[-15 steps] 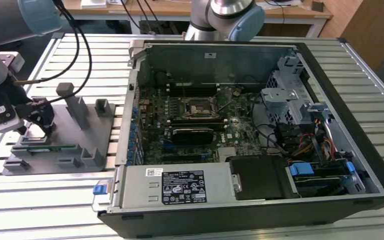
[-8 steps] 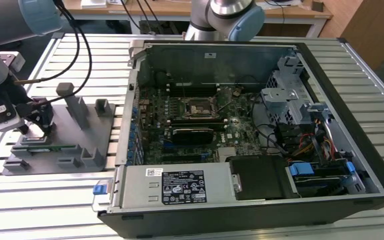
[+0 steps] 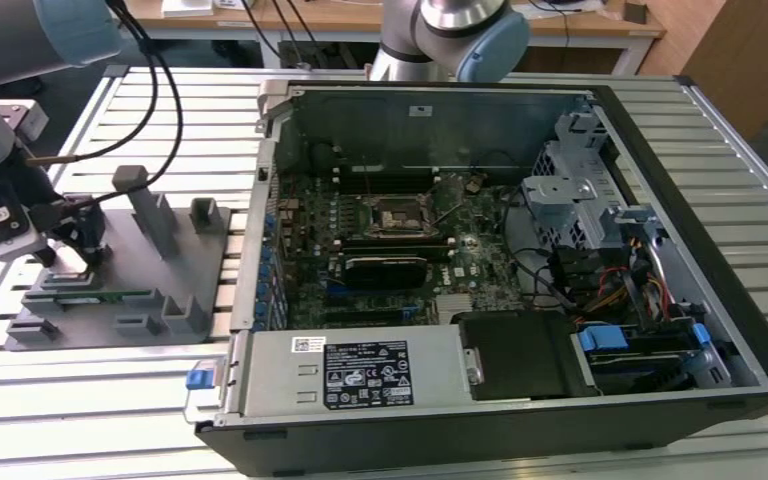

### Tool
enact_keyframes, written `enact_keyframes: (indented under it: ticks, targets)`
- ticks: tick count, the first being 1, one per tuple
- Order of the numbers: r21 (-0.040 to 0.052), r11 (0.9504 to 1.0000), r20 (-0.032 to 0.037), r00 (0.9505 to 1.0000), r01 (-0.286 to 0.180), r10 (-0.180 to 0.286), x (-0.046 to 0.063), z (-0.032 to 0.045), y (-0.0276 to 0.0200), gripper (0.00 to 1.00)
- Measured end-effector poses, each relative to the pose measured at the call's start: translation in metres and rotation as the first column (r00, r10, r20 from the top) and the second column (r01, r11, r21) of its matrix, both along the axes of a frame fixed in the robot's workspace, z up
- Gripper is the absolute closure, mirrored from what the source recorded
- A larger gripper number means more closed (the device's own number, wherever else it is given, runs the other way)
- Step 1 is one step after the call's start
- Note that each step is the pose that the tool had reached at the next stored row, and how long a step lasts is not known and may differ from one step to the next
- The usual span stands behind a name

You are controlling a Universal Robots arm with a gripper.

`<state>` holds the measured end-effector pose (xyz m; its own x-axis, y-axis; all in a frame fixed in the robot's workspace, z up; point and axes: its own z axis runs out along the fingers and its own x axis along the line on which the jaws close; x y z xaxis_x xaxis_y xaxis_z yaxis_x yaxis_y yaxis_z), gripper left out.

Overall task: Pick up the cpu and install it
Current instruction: 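Pick up the cpu and move it towards the insertion slot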

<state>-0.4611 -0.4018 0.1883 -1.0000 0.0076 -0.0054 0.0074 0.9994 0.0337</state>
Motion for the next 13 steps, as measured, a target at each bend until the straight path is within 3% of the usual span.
enact_keyframes:
  ticks: [13]
  targets:
    - [-0.0007, 1.0, 0.0001, 1.0, 0.0, 0.0, 0.0, 0.0126, 0.0, 0.46]
